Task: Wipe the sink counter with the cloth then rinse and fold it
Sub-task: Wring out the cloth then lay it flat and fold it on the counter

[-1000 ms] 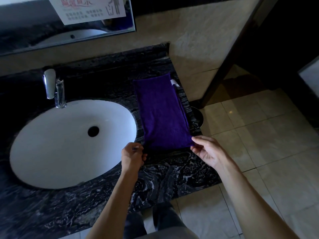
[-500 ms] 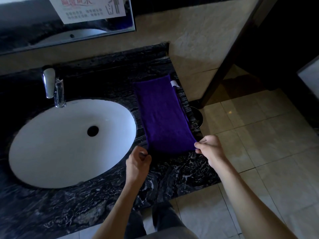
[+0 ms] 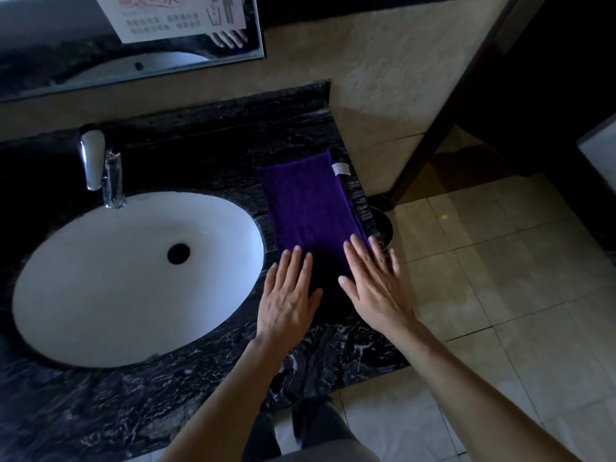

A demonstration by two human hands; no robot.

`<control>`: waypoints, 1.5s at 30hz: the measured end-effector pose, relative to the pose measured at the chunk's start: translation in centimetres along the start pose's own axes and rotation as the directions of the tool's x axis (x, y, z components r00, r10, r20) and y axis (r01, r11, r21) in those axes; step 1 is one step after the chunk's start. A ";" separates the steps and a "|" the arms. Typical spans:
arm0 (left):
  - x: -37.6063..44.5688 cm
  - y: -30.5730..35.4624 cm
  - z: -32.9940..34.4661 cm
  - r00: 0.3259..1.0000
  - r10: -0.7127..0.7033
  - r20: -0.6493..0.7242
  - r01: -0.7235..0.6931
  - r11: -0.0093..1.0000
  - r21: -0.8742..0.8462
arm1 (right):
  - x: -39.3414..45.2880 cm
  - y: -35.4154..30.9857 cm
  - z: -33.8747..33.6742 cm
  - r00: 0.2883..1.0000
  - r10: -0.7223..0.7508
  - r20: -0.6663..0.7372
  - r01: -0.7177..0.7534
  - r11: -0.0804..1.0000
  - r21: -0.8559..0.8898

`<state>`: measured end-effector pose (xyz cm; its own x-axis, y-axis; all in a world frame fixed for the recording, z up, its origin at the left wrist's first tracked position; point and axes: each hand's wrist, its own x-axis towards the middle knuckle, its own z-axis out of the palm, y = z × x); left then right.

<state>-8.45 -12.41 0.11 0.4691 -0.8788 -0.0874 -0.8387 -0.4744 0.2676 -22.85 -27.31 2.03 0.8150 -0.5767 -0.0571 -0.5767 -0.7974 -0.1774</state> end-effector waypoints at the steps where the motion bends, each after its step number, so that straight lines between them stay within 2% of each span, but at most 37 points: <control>1: -0.1 -0.4 0.5 1.000 0.006 0.030 -0.006 1.000 0.021 | -0.1 0.7 0.6 0.999 -0.013 0.047 0.014 1.000 -0.020; 4: -0.9 -1.4 1.2 0.998 -0.010 0.060 0.007 0.999 0.052 | -0.5 2.9 1.6 0.985 0.046 0.164 -0.038 0.998 -0.053; 8: -1.0 -1.3 0.9 0.995 -0.031 0.092 0.028 0.999 0.032 | -0.3 2.9 1.6 0.977 0.053 0.207 -0.052 0.999 -0.007; 15: 5.9 -4.6 -2.2 0.979 -0.202 0.034 0.205 0.961 -0.188 | 8.2 2.5 -0.7 0.988 0.137 0.068 -0.150 0.948 0.282; 20: 14.3 -7.8 -4.7 0.924 -0.382 -0.008 0.355 0.867 -0.349 | 16.9 2.5 -1.6 0.980 0.177 0.091 -0.198 0.913 0.357; 25: 19.9 -10.3 -6.2 0.853 -0.515 -0.084 0.424 0.778 -0.464 | 24.2 2.3 -2.8 0.980 0.192 0.057 -0.200 0.910 0.364; 30: 22.9 -11.4 -7.1 0.855 -0.519 0.012 0.455 0.737 -0.501 | 28.6 2.3 -3.5 0.978 0.172 0.122 -0.204 0.913 0.353; 34: 23.7 -12.0 -7.5 0.830 -0.556 0.046 0.496 0.698 -0.517 | 30.6 2.3 -3.3 0.983 0.079 0.165 -0.112 0.973 0.202; 40: 24.9 -12.2 -8.2 0.821 -0.561 0.104 0.543 0.713 -0.444 | 32.2 2.3 -3.7 0.943 0.169 0.286 -0.234 0.948 0.214; 45: 25.0 -12.0 -8.3 0.813 -0.574 0.098 0.550 0.703 -0.451 | 32.3 1.5 -3.9 0.944 0.207 0.256 -0.259 0.948 0.187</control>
<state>15.62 -28.26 2.73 0.8353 -0.4478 -0.3189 -0.2065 -0.7932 0.5728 2.36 -47.84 3.74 0.6642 -0.6644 -0.3427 -0.7470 -0.5732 -0.3366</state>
